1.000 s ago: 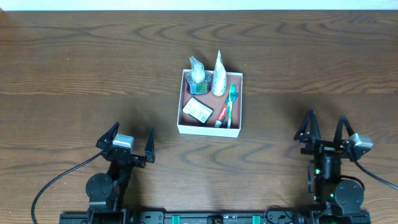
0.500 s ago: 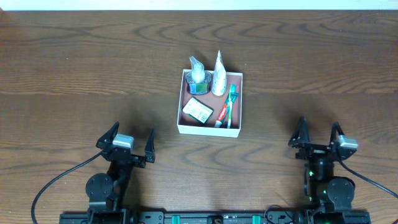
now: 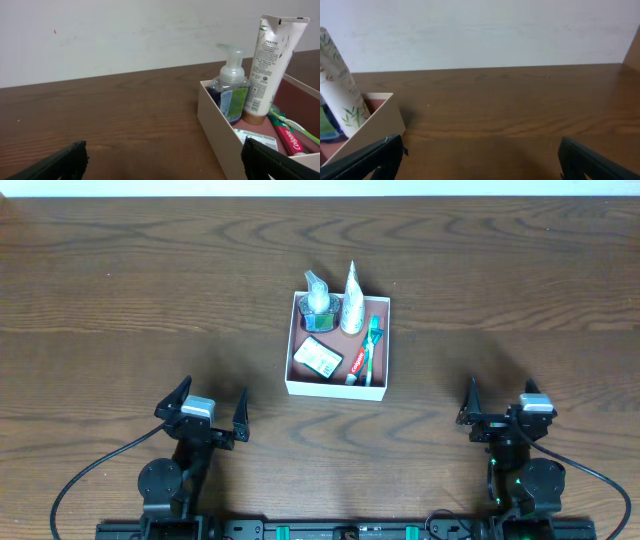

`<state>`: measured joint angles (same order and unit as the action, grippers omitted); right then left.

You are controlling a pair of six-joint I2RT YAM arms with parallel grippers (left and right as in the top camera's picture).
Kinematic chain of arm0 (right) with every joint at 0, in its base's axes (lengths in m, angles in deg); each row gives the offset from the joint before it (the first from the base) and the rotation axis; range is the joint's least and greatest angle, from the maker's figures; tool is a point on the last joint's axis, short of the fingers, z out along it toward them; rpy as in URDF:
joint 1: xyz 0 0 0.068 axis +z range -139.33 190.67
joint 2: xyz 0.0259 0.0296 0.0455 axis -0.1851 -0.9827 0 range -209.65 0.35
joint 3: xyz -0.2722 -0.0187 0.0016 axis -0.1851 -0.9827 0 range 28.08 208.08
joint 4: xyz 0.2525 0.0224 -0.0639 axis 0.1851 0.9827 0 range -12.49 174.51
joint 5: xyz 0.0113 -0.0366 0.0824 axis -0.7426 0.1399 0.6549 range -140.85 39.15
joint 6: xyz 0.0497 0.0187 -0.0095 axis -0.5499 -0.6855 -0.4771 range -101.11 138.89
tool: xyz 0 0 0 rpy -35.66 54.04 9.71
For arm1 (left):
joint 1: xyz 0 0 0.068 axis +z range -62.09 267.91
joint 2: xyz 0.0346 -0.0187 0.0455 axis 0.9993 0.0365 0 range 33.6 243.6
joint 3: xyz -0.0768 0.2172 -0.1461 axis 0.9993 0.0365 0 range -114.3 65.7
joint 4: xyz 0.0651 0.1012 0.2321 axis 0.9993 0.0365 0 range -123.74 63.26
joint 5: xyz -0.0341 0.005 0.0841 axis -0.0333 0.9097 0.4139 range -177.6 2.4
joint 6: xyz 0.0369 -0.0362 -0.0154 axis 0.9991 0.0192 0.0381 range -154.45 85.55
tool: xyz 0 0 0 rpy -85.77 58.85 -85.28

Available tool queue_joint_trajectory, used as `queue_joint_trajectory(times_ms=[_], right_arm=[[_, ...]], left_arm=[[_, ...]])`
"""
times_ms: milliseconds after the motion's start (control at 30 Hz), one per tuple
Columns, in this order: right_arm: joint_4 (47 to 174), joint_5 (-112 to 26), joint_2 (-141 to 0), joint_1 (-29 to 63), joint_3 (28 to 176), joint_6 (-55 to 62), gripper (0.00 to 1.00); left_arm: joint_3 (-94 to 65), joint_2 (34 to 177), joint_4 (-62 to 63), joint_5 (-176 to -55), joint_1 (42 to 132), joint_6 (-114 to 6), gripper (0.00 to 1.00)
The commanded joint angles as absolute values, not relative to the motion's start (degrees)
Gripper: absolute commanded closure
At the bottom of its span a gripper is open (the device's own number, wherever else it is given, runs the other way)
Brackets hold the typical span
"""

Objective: Pack container

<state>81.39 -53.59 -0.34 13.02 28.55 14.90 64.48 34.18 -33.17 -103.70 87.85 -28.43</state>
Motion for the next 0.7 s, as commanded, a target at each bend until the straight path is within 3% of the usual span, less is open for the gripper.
queue_joint_trajectory(times_ms=[0,667], right_arm=[[81.78,-52.46,0.07,12.54,28.38,17.83,0.01],[81.65,-52.50,0.05,12.54,28.40,17.27,0.01]], left_arm=[[65.47,33.83,-31.02,-103.87,88.05,-28.50,0.02],[65.47,33.83,-31.02,-103.87,88.05,-28.50,0.02]])
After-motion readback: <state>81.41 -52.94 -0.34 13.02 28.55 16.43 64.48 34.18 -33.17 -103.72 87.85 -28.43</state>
